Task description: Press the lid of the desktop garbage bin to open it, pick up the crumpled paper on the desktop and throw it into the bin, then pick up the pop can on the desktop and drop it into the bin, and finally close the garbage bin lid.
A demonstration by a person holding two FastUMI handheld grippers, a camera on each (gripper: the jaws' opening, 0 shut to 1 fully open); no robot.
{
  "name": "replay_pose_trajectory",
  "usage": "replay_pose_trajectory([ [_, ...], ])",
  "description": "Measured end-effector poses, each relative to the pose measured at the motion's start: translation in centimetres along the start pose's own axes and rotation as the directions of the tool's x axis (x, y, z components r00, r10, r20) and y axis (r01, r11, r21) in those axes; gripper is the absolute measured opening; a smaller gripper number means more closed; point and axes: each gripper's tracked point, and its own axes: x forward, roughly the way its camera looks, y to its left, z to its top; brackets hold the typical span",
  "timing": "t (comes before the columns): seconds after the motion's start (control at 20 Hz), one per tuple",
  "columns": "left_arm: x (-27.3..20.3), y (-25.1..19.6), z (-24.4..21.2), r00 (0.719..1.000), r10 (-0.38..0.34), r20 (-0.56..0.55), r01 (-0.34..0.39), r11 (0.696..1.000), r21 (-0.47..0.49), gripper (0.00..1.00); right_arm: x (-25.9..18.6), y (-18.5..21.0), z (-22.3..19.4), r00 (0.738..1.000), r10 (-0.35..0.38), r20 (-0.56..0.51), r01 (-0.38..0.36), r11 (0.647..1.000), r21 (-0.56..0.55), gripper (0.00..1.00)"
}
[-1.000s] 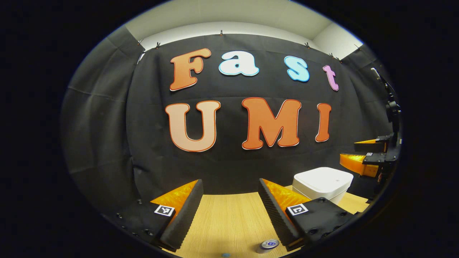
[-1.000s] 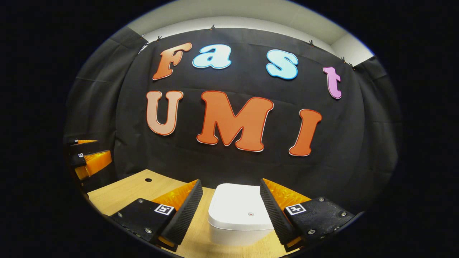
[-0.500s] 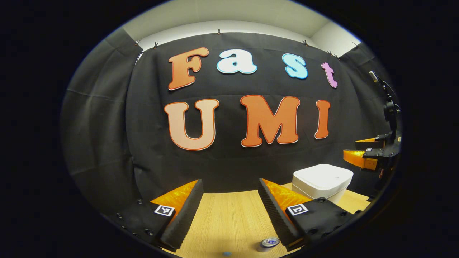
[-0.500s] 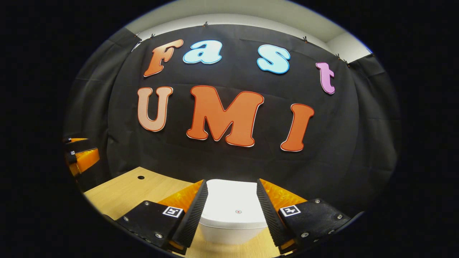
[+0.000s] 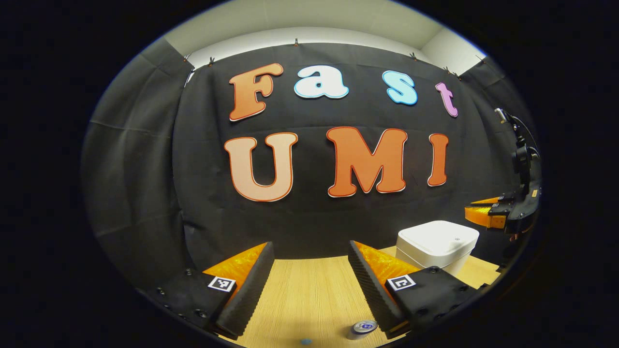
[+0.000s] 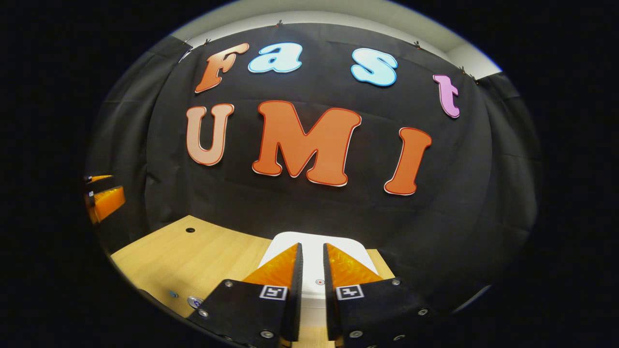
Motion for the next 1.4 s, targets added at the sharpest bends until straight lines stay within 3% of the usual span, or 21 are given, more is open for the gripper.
replay_pose_trajectory([
  [0.15,0.1,0.1,-0.1,1.0,0.008,-0.002,-0.008,1.0,0.009,0.98,0.8,-0.5,-1.4,0.999,0.003,-0.041,-0.002,1.0,0.025,0.02],
  [0.2,0.2,0.1,0.0,1.0,0.008,-0.003,-0.008,1.0,0.008,0.98,1.2,-0.7,-1.7,0.999,-0.003,-0.05,0.005,0.999,0.032,0.01],
  [0.55,0.3,0.0,-0.7,1.0,0.013,-0.018,-0.013,1.0,-0.01,0.98,3.7,-0.9,-5.9,0.985,0.022,-0.174,-0.018,1.0,0.023,0.01],
  [1.0,0.7,0.5,-1.5,0.999,0.029,-0.041,-0.03,0.999,-0.021,0.98,4.3,-0.8,-8.0,0.961,0.055,-0.273,-0.017,0.99,0.142,0.01],
  [1.2,0.6,0.3,-1.6,0.999,0.024,-0.041,-0.026,0.999,-0.03,0.98,4.2,-0.7,-7.2,0.969,0.008,-0.249,-0.019,0.999,-0.041,0.01],
  [1.3,0.7,0.5,-1.3,0.999,0.025,-0.03,-0.025,0.999,-0.029,0.98,3.7,0.8,-6.0,0.975,0.052,-0.215,-0.065,0.996,-0.053,0.01],
  [1.4,0.9,0.1,-1.2,1.0,0.013,-0.027,-0.014,0.999,-0.031,0.98,3.8,1.2,-5.3,0.979,0.034,-0.202,-0.055,0.994,-0.098,0.01],
])
